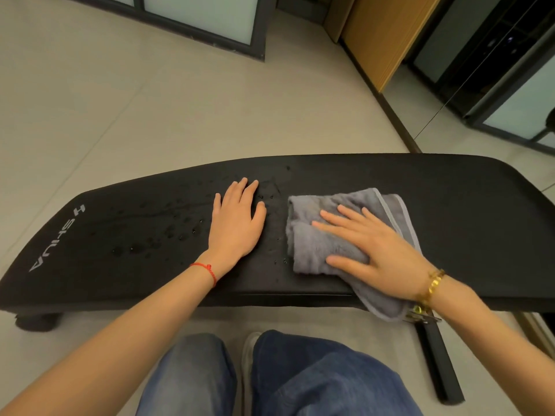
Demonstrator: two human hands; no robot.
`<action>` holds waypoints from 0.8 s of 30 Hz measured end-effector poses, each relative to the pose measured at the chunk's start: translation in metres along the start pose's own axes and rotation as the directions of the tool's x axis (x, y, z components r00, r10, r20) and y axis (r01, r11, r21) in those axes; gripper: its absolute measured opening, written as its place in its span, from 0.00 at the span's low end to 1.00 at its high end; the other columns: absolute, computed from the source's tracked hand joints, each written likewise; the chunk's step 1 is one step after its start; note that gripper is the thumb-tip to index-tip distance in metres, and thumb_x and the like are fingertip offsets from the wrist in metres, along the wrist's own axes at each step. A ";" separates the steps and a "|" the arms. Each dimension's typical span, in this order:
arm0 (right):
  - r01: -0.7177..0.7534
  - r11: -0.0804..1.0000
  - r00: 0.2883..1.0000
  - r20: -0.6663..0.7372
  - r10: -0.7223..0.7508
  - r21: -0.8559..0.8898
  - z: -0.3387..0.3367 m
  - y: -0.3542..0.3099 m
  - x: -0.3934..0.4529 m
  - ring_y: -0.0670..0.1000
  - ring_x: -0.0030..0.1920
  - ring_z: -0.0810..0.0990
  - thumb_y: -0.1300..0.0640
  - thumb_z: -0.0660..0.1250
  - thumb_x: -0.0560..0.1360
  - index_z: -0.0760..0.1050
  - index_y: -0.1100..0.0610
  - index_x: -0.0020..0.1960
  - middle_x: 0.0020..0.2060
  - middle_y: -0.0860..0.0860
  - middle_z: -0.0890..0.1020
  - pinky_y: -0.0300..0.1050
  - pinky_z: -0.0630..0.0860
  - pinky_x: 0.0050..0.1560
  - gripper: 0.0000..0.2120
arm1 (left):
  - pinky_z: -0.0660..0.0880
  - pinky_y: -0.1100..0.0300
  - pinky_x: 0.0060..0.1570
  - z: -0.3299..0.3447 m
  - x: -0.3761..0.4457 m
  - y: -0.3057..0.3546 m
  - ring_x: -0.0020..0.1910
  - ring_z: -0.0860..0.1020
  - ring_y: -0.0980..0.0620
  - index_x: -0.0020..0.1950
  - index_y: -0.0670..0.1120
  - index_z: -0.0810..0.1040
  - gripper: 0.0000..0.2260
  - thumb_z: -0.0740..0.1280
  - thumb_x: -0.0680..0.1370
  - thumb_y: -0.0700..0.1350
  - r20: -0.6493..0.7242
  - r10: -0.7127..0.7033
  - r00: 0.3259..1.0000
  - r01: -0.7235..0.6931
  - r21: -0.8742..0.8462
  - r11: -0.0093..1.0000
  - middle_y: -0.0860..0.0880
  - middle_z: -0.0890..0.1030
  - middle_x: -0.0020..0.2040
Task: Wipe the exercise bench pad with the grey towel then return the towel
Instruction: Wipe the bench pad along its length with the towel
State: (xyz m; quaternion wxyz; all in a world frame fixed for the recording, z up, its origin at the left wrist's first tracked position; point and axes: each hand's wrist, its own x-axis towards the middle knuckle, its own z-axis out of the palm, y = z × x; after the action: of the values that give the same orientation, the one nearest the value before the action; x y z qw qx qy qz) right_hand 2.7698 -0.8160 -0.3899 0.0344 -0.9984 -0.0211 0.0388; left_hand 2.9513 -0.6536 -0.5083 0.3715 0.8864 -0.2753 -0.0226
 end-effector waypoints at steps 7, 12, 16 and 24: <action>-0.336 0.940 0.941 -0.064 0.332 -0.064 -0.012 0.070 0.123 0.53 0.78 0.51 0.39 0.55 0.78 0.58 0.44 0.75 0.76 0.46 0.59 0.56 0.43 0.76 0.27 | 0.46 0.48 0.78 -0.001 -0.001 0.001 0.79 0.52 0.53 0.79 0.51 0.58 0.24 0.52 0.83 0.53 -0.001 -0.012 1.000 0.012 -0.003 1.000 0.52 0.57 0.80; -0.078 0.994 0.994 -0.080 0.072 -0.072 0.005 0.018 0.077 0.50 0.77 0.52 0.36 0.55 0.77 0.59 0.42 0.75 0.75 0.43 0.60 0.49 0.41 0.75 0.28 | 0.46 0.48 0.78 -0.007 0.000 -0.002 0.80 0.51 0.52 0.79 0.50 0.58 0.24 0.53 0.83 0.52 0.040 0.025 0.999 -0.023 -0.045 0.999 0.50 0.57 0.80; 0.063 0.997 0.998 0.003 -0.063 -0.035 0.006 -0.001 0.027 0.42 0.77 0.48 0.31 0.49 0.75 0.56 0.37 0.74 0.75 0.36 0.57 0.47 0.41 0.77 0.29 | 0.47 0.51 0.78 -0.020 -0.008 -0.024 0.79 0.52 0.52 0.78 0.50 0.60 0.24 0.55 0.83 0.53 0.011 0.031 0.999 -0.031 -0.033 0.999 0.50 0.60 0.79; -0.231 0.968 0.973 -0.015 0.230 -0.097 0.010 0.044 0.174 0.53 0.78 0.51 0.38 0.54 0.79 0.58 0.44 0.76 0.77 0.47 0.58 0.57 0.43 0.76 0.27 | 0.47 0.51 0.78 -0.021 -0.020 -0.046 0.79 0.53 0.53 0.78 0.51 0.61 0.23 0.55 0.83 0.53 -0.016 -0.042 0.999 0.041 -0.081 0.996 0.52 0.60 0.79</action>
State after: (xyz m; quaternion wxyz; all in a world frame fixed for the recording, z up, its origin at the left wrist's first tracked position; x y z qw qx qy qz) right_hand 2.9437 -0.8512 -0.4161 -0.0196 -0.9947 0.0932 0.0394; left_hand 2.9608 -0.6032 -0.5268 0.4089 0.8763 -0.2525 -0.0338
